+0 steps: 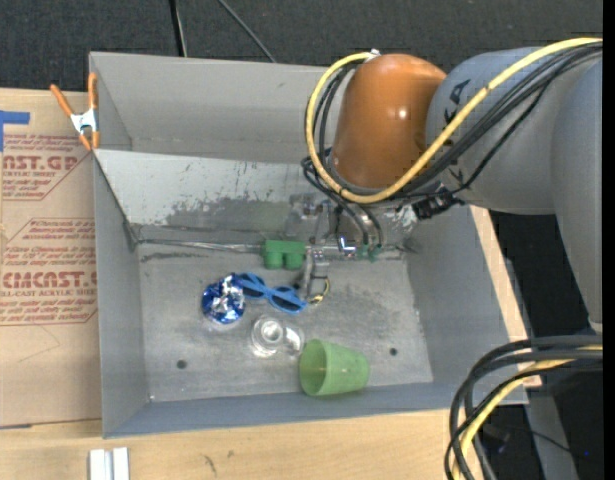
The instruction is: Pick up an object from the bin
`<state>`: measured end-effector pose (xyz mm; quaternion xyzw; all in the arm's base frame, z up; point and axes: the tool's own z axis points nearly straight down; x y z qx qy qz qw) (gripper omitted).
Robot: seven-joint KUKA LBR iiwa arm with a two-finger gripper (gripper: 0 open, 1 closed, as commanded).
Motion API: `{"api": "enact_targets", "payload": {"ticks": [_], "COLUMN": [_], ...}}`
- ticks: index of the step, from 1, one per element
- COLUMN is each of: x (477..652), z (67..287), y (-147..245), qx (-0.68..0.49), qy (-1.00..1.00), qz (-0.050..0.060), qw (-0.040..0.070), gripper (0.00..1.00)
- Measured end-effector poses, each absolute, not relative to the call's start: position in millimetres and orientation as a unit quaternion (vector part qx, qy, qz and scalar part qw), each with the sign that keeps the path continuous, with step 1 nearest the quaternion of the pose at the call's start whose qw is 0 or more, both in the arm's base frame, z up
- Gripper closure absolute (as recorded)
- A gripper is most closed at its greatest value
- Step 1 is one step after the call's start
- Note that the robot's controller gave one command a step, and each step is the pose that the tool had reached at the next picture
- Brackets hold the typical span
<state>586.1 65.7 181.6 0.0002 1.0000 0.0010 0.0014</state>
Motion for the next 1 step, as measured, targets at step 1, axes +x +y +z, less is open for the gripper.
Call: {"api": "enact_targets", "payload": {"ticks": [1], "x": [557.0], "z": [67.7], "y": [98.0], "qx": [-0.036], "qy": [0.999], "qz": [0.000], "qw": [-0.003], "gripper": [0.00]}}
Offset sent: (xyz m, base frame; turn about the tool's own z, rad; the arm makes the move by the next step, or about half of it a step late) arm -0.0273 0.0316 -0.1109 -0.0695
